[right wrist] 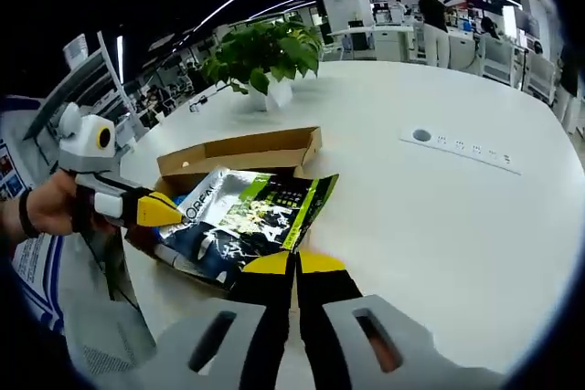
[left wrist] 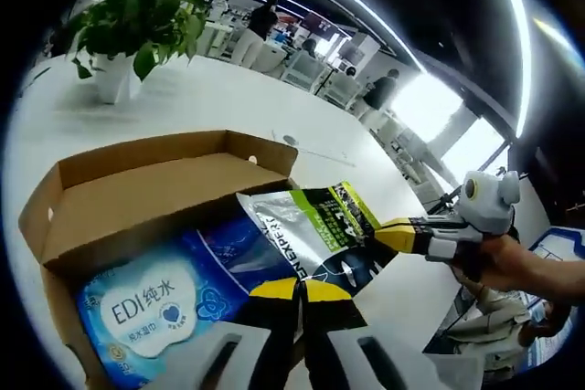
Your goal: Operate the shoe box by opening the lid, removing the specified soft item, and placing it in the target area until the item is outside and the box remains undamaged.
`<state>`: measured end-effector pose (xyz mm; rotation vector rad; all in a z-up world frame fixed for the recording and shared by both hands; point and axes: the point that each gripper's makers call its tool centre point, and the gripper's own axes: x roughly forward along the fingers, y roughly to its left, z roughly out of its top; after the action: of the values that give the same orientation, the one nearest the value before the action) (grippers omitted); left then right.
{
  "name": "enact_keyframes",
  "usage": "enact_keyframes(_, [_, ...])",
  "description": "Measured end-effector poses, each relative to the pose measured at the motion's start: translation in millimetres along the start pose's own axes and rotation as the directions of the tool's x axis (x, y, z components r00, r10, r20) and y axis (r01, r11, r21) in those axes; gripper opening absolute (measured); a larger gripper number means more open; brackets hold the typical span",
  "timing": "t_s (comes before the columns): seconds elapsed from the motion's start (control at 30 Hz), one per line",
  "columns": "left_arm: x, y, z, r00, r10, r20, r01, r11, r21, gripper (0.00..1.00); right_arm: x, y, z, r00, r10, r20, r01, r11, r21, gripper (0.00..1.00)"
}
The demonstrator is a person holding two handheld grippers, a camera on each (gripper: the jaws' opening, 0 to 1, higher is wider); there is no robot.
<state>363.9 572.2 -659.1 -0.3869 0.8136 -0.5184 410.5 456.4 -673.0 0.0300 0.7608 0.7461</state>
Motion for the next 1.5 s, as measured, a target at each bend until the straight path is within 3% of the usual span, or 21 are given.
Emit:
enact_keyframes(0.77, [54,-69.4,-5.6,0.990,-0.089,-0.106,0.101,0.989,0.111,0.00,-64,-62,-34.7,0.993,-0.107,0.051,0.099,0.987,0.128,0.00])
enact_keyframes(1.5, [84,-113.1,-30.6,0.972,-0.134,-0.195,0.167,0.972,0.165,0.00,-103,-92,-75.7,0.984,-0.171,0.041,0.159,0.966,0.204,0.00])
